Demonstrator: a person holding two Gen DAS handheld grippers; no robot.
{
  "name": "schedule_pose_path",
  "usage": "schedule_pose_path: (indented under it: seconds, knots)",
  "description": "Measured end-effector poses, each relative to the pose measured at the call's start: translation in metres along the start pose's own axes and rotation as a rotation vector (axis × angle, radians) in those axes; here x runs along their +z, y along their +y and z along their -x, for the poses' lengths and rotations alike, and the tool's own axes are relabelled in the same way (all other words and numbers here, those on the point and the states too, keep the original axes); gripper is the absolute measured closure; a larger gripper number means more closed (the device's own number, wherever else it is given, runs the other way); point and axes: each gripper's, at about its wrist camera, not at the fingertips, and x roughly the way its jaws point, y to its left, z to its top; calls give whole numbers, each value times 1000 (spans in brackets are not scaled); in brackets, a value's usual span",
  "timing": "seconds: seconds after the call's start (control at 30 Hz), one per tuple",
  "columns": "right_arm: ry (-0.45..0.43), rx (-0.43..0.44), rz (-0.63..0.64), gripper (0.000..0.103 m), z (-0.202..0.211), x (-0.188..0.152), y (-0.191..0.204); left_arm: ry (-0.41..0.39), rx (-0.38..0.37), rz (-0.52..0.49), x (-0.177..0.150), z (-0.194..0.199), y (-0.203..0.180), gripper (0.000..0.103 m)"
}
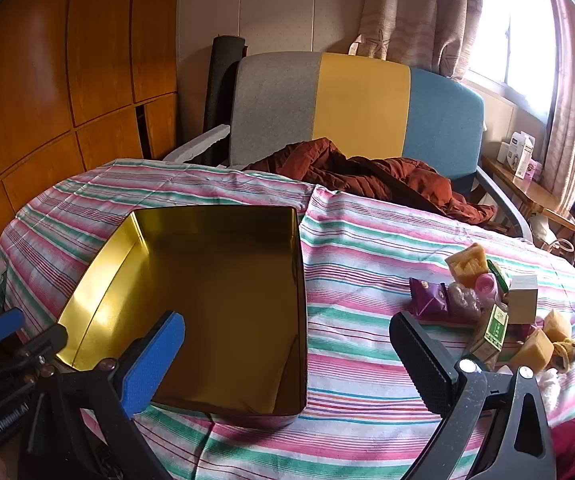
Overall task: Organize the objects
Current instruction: 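Move both tools from the gold tray toward the pile of items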
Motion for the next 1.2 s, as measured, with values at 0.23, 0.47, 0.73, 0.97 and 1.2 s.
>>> schedule_pose_path:
  seconds: [0.23,0.47,0.73,0.97,1.2]
  knots:
    - [20,-13,-46,0,1,-6,-28,-30,-60,-103,9,3,-32,38]
    - [36,-114,-101,0,5,-11,-85,-88,-68,-234,20,11,-74,38]
    - [61,-232,-224,0,24,-20,-176,-64,-229,-393,19,9,-130,37]
    - [72,-369,-420,0,54,-40,-262,33,-465,-463,9,5,-178,31]
    - [62,-463,-563,0,83,-68,-320,166,-586,-523,-1,-8,-234,31]
